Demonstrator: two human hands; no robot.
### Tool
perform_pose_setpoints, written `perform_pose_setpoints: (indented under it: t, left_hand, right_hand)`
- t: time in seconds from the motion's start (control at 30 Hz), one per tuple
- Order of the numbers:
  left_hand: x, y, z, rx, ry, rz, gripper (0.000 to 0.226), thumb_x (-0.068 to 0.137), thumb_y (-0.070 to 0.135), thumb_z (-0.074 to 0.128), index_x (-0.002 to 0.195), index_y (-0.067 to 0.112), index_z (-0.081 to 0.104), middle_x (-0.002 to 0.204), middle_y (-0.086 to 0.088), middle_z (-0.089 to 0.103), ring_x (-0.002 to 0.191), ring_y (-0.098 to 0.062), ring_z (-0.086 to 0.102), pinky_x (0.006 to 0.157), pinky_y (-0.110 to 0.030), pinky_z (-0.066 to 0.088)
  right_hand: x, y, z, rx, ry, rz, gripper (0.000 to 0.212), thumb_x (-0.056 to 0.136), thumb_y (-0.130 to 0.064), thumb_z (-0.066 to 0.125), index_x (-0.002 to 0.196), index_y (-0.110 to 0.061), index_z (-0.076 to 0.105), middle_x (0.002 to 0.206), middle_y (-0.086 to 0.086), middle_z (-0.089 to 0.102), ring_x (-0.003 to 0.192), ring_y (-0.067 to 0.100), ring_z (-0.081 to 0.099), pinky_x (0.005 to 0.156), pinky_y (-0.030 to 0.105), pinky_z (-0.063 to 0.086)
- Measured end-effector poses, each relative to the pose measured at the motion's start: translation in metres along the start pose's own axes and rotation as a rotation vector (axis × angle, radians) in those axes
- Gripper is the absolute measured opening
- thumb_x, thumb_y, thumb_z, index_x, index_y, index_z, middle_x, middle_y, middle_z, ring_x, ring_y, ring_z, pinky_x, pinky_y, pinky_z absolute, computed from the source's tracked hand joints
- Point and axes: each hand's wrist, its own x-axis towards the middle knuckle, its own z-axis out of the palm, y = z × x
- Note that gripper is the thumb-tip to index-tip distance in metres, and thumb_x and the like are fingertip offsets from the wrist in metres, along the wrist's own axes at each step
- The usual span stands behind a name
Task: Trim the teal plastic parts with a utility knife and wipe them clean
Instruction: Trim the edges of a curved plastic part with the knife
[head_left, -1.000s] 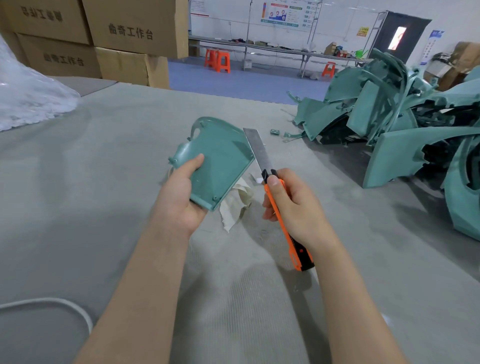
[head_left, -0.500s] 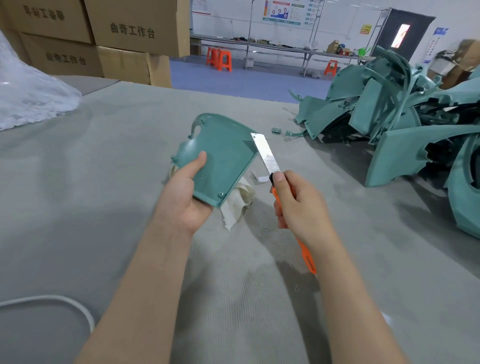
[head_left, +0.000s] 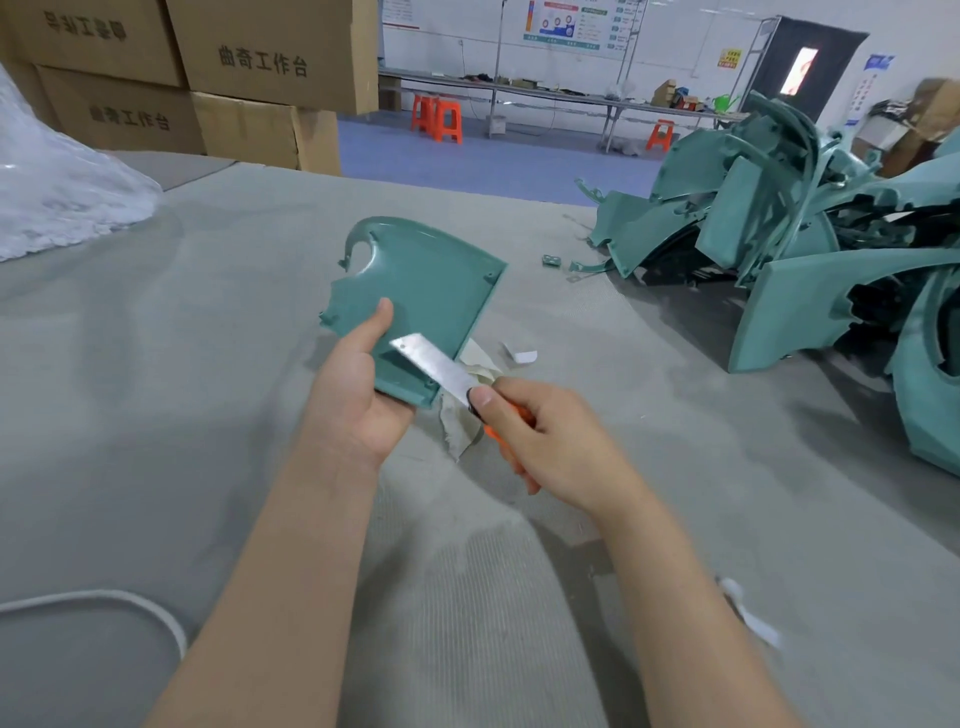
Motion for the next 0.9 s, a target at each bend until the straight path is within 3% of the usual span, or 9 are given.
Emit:
perform_pose_setpoints:
  t: [0.13, 0.27, 0.37, 0.6, 0.77, 0.9]
  left_hand:
    - [-0.001, 0.0, 0.001, 0.011, 0.003, 0.007, 0.033, 0.1, 0.019, 0.047, 0.129, 0.007, 0.056, 0.126, -0.011, 0.063, 0.099, -0.022, 0.065, 0.086, -0.035, 0.054]
    - [-0.001, -0.003, 0.0, 0.094, -0.002, -0.034, 0.024, 0.098, 0.018, 0.051, 0.118, 0.009, 0.062, 0.111, -0.01, 0.071, 0.093, -0.021, 0.071, 0.073, -0.033, 0.06]
    - [0.0, -0.004, 0.0, 0.136, 0.009, -0.053, 0.022, 0.096, 0.018, 0.053, 0.115, 0.011, 0.063, 0.109, -0.008, 0.072, 0.09, -0.02, 0.072, 0.063, -0.03, 0.059]
    - [0.0, -0.002, -0.002, 0.131, -0.017, -0.027, 0.018, 0.096, 0.017, 0.054, 0.11, 0.011, 0.064, 0.106, -0.008, 0.073, 0.088, -0.021, 0.072, 0.068, -0.034, 0.06]
    - [0.0, -0.001, -0.001, 0.121, -0.025, -0.028, 0.019, 0.096, 0.018, 0.054, 0.11, 0.01, 0.064, 0.104, -0.009, 0.073, 0.085, -0.021, 0.073, 0.066, -0.033, 0.06]
    - [0.0, -0.003, 0.0, 0.116, -0.019, -0.006, 0.03, 0.098, 0.021, 0.05, 0.123, 0.008, 0.06, 0.114, -0.01, 0.07, 0.097, -0.023, 0.069, 0.076, -0.035, 0.057]
  right_hand:
    - [-0.002, -0.002, -0.004, 0.062, -0.009, 0.007, 0.039, 0.099, -0.039, 0.05, 0.062, -0.03, 0.055, 0.049, -0.009, 0.046, 0.043, 0.008, 0.046, 0.041, 0.023, 0.042]
    - [0.001, 0.004, -0.017, 0.152, 0.311, 0.07, 0.038, 0.1, -0.04, 0.048, 0.073, -0.015, 0.058, 0.049, -0.007, 0.048, 0.044, 0.012, 0.048, 0.045, 0.031, 0.045]
    - [0.001, 0.009, -0.024, 0.152, 0.44, 0.144, 0.039, 0.099, -0.045, 0.046, 0.071, -0.02, 0.058, 0.048, -0.005, 0.051, 0.043, 0.011, 0.048, 0.045, 0.029, 0.046]
    - [0.0, 0.005, -0.019, 0.123, 0.374, 0.148, 0.044, 0.099, -0.043, 0.047, 0.073, -0.01, 0.055, 0.049, -0.004, 0.049, 0.043, 0.013, 0.047, 0.043, 0.028, 0.045]
    - [-0.002, 0.004, -0.02, 0.191, 0.339, 0.128, 0.041, 0.1, -0.04, 0.047, 0.068, -0.016, 0.053, 0.049, -0.007, 0.047, 0.043, 0.012, 0.044, 0.041, 0.021, 0.04]
    - [-0.001, 0.001, -0.01, 0.095, 0.167, 0.061, 0.04, 0.1, -0.039, 0.048, 0.063, -0.026, 0.054, 0.046, -0.008, 0.046, 0.042, 0.01, 0.046, 0.041, 0.026, 0.043]
